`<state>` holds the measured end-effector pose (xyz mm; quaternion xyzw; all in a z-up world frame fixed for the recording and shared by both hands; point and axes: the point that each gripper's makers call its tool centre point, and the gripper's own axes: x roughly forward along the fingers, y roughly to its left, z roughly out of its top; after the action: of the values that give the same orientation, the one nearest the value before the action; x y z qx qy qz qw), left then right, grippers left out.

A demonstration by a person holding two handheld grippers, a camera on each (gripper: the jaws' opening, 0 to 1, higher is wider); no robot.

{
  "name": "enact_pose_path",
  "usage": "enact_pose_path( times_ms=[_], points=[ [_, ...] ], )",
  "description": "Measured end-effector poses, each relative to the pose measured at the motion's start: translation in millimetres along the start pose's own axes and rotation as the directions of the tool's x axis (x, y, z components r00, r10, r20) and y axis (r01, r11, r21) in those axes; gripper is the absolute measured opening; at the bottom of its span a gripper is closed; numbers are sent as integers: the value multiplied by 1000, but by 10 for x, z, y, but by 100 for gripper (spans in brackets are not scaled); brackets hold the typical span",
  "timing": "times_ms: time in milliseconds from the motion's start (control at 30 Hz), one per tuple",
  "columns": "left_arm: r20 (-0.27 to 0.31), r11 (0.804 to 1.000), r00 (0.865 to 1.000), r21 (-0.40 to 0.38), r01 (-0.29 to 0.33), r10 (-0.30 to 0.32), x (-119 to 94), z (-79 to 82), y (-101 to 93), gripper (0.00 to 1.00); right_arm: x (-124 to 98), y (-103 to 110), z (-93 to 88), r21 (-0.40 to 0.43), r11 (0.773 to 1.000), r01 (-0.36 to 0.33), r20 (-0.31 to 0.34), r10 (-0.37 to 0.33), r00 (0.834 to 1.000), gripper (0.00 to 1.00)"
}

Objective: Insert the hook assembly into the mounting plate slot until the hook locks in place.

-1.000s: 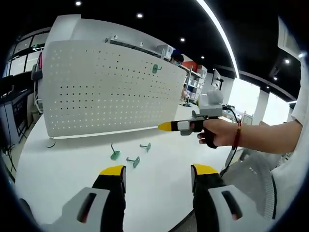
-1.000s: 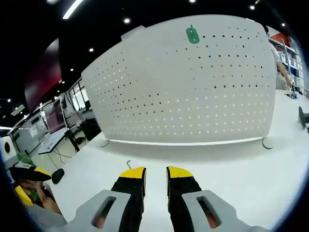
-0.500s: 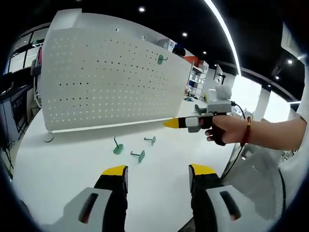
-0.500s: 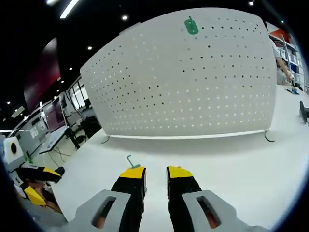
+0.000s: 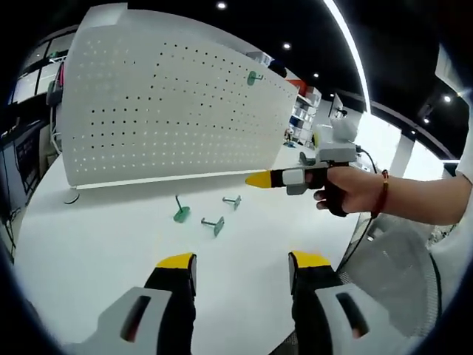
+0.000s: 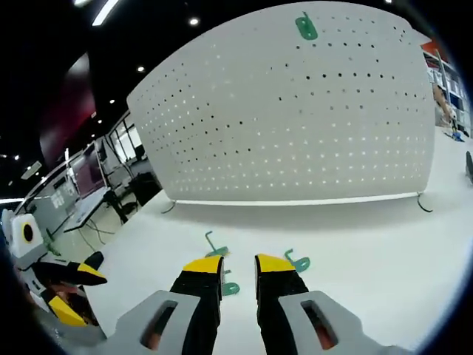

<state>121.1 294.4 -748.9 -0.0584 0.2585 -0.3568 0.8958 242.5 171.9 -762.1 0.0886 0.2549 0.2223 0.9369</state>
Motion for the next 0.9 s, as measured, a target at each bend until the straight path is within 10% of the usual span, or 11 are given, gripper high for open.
enact_pose_path(
  times_ms=[900],
  points=[
    [25,999,999,47,-26,25,-65,77,20,53,400,382,-46,-98,993,-70,-102,60,993,16]
  ],
)
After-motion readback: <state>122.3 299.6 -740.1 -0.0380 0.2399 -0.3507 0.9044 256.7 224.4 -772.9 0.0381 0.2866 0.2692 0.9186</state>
